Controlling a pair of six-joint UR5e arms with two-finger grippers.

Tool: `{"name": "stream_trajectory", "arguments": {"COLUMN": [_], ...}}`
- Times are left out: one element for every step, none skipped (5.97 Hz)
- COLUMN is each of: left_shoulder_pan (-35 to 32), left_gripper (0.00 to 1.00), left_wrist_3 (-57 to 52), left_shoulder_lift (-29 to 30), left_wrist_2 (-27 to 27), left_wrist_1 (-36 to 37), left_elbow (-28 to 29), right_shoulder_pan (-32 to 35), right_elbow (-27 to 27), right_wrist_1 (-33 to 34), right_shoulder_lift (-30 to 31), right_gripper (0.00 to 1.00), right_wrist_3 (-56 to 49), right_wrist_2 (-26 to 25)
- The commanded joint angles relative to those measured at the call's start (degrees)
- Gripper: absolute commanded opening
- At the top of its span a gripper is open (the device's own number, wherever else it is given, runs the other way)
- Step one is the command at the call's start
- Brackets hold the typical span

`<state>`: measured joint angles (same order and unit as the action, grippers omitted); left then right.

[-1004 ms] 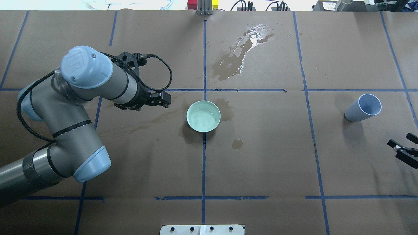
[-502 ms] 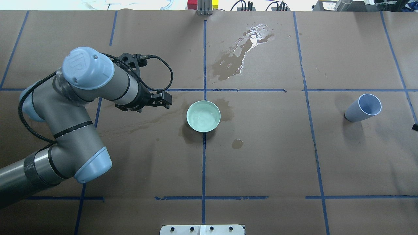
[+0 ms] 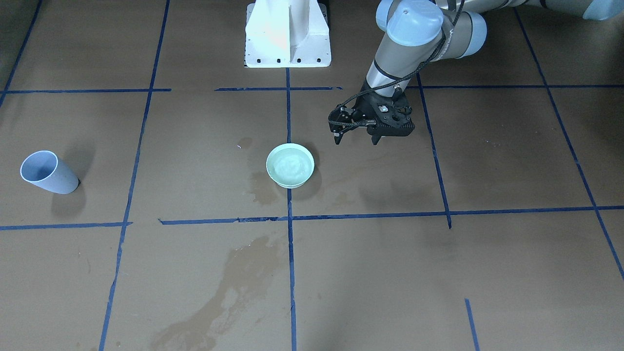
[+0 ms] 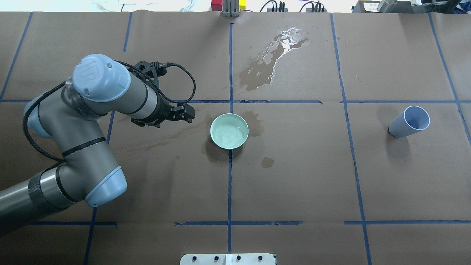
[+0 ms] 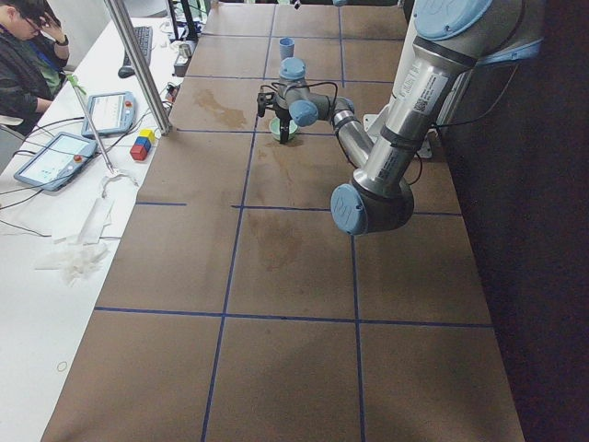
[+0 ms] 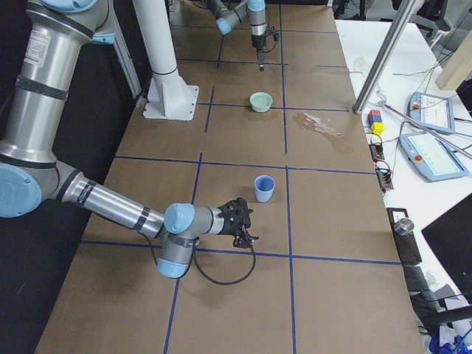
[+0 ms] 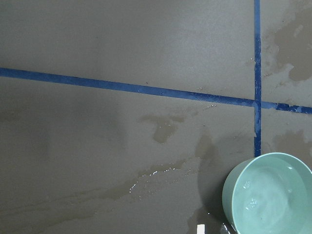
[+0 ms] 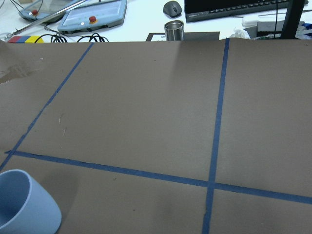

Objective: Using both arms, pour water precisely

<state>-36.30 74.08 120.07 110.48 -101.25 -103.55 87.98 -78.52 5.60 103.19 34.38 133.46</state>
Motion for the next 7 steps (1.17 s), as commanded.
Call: {"name": "stream_trajectory", "arguments": {"left_shoulder_pan": [0.0,0.1,0.1,0.1,0.2,0.2,0.6], "left_gripper": [1.00,1.00,1.00,1.00,1.00,1.00,1.00], "left_wrist_3": [-0.1,-0.1,-0.1,-0.1,-0.1,0.0,2.4], "left_shoulder_lift": [0.2,0.2,0.3,0.4,0.4,0.5,1.1], "left_wrist_2": [0.0,0.0,0.0,0.0,0.0,0.0,0.0], "left_wrist_1": [0.0,0.0,0.0,0.0,0.0,-0.1,-0.3], "left_elbow": [0.5,0.7,0.7,0.8,0.9,1.2,2.4], "right_shoulder_pan": [5.7,5.7,5.8,6.5,10.2,11.2,11.2], "right_elbow": [-0.7,-1.4,-6.4,-14.7,-21.7,-25.4,-26.1], "right_wrist_1": [18.1,27.9,42.4,59.8,78.8,89.2,89.1], "right_shoulder_lift": [-2.4,-2.4,-2.5,-2.5,-2.8,-3.7,-1.3], "right_gripper": [1.00,1.00,1.00,1.00,1.00,1.00,1.00], "right_wrist_3": [-12.0,-20.1,-29.6,-38.7,-49.2,-55.4,-54.7], "right_wrist_2": [7.4,7.4,6.8,3.6,0.7,-1.0,-1.4]}}
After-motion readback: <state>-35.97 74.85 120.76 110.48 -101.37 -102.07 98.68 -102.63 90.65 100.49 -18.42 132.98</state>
